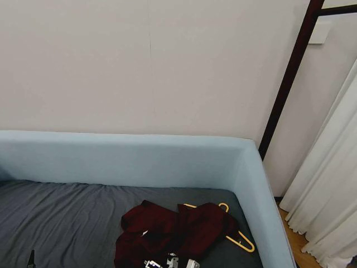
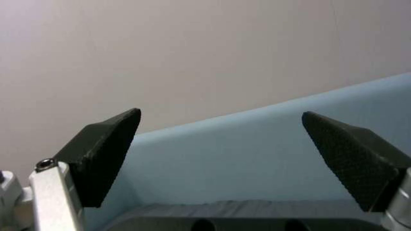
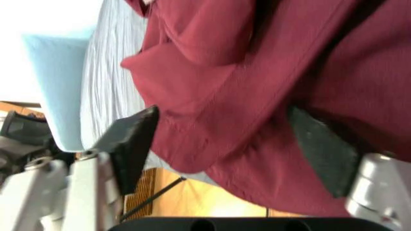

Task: Pick up the clothes from the sofa and hang them on the clothes hanger.

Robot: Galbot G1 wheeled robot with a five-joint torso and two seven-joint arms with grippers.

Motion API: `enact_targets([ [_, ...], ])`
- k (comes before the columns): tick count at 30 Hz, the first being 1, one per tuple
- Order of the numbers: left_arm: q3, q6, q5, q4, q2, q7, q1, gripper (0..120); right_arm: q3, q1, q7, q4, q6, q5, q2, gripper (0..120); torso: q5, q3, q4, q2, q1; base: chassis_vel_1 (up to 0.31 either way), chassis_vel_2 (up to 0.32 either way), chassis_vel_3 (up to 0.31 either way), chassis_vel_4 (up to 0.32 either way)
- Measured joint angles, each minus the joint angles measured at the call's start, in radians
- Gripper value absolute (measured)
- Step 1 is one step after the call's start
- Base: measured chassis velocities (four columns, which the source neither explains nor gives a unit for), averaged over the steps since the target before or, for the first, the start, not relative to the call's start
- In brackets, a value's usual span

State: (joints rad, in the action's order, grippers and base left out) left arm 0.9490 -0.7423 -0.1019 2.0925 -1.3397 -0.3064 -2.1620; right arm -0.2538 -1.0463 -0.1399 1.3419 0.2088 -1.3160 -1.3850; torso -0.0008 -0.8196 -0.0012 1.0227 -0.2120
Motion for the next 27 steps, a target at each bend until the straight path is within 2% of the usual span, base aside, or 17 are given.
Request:
enact_targets([
  [20,-0.015,0.011,0.003,-0.001,0.017,0.0,0.012,99,0.004,-0.001,0.0,-0.009,-0.006,0.025,-0.01,0,0.0001,0.0,0.0,0.0,0.0,0.0,0.0,0.0,0.0],
  [27,-0.032,0.023,-0.007,-0.016,0.043,0.005,0.028,99,-0.006,-0.002,-0.011,0.035,-0.009,0.068,0.035,0,0.0001,0.0,0.0002,0.0,0.0,0.0,0.0,0.0,0.0],
])
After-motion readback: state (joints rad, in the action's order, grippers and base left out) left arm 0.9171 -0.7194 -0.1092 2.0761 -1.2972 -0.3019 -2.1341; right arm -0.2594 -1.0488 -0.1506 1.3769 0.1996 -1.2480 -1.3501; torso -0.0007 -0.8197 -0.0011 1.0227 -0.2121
